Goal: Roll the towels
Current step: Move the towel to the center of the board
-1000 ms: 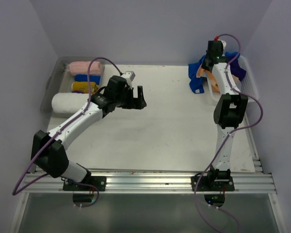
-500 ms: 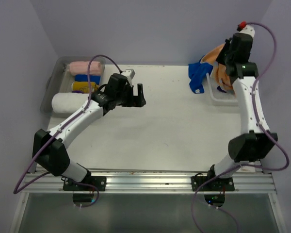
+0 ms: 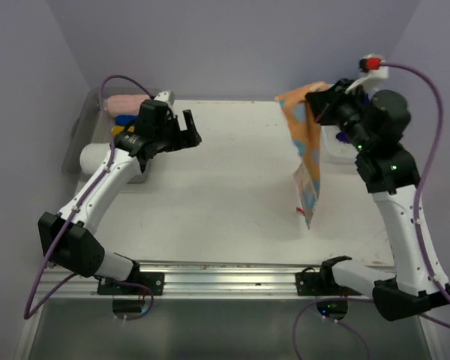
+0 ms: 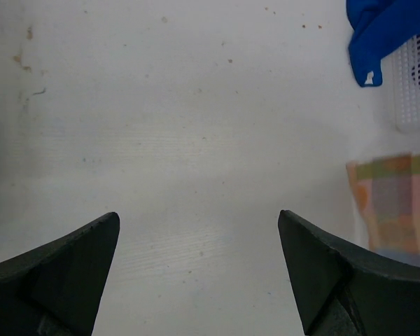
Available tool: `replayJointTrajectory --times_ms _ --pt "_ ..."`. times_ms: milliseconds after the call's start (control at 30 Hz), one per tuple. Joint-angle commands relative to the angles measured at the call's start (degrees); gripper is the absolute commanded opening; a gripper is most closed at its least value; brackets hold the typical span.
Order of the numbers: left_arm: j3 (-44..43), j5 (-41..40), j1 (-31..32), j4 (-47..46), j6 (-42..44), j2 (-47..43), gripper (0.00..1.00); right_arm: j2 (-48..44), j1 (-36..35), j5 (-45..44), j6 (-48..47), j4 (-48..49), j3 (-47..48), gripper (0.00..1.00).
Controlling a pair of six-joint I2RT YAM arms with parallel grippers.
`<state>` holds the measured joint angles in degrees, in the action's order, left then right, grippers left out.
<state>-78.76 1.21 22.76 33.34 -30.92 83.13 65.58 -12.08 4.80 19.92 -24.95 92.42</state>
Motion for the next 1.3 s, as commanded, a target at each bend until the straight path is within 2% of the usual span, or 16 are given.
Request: replayJointTrajectory --times_ms 0,67,100,133,167,267,300,367,500,567,633,800,833,933,1100,1267 --pt "0.37 -0.07 -3.86 1.02 -1.43 -4.55 1.00 4.63 -9.17 3.65 4.23 0.77 -10.91 0.00" --pt "0.01 -0.77 -4.48 1.72 -1.08 -4.91 1.00 7.00 -14.35 0.75 4.68 1.39 -13.83 0.00" --pt "-0.25 -0.95 -4.48 1.81 -1.08 -5.00 1.00 10.58 -18.82 -0.04 4.51 0.96 -15.41 0.07" --pt "-0.17 -0.95 -4.57 2.07 -1.16 -5.17 1.00 12.45 -20.69 -1.27 4.16 0.35 -15.78 0.24" --pt "-0.08 -0.95 -4.57 1.99 -1.08 -5.26 1.00 14.73 -22.88 -1.54 3.12 -0.62 -15.87 0.46" --pt "0.80 -0.86 -4.57 2.16 -0.90 -5.26 1.00 18.71 -23.43 -7.40 2.58 -6.59 -14.99 0.59" --pt "1.41 -0.69 -4.57 2.25 -0.64 -4.91 1.00 18.01 -23.17 -9.61 2.49 -6.95 -16.73 0.67" --pt "2.47 -0.42 -4.48 2.78 -0.29 -4.30 1.00 14.06 -21.51 -13.57 1.88 -6.95 -19.11 0.71" --pt "6.86 0.46 -2.47 3.57 -0.55 -0.17 0.95 7.73 -15.09 -12.97 2.93 -10.02 -27.54 0.69" --pt "8.61 -0.95 2.00 4.10 -2.21 2.02 0.95 3.25 -12.98 -13.58 4.41 -11.52 -32.62 0.66" --pt "10.02 -4.80 5.34 5.59 -4.84 3.35 0.95 -0.87 -12.19 -15.17 6.43 -14.24 -36.07 0.65" --pt "16.27 -12.80 5.71 6.29 -8.81 5.46 0.90 -7.30 -11.65 -13.59 15.31 -14.96 -48.72 0.57" --pt "16.71 -16.64 5.63 6.38 -10.29 5.90 0.88 -8.01 -11.65 -12.19 16.54 -14.26 -50.31 0.57" --pt "18.11 -18.52 5.27 6.74 -11.97 8.97 0.85 -8.72 -11.48 -11.22 19.80 -12.41 -54.53 0.55" --pt "21.01 -18.09 5.01 0.61 -12.68 11.17 0.84 -7.67 -11.48 -13.67 21.30 -10.83 -56.39 0.51" --pt "20.67 -15.11 2.56 -5.21 -11.27 15.90 0.79 -5.64 -10.25 -15.26 22.70 -7.93 -59.01 0.50"
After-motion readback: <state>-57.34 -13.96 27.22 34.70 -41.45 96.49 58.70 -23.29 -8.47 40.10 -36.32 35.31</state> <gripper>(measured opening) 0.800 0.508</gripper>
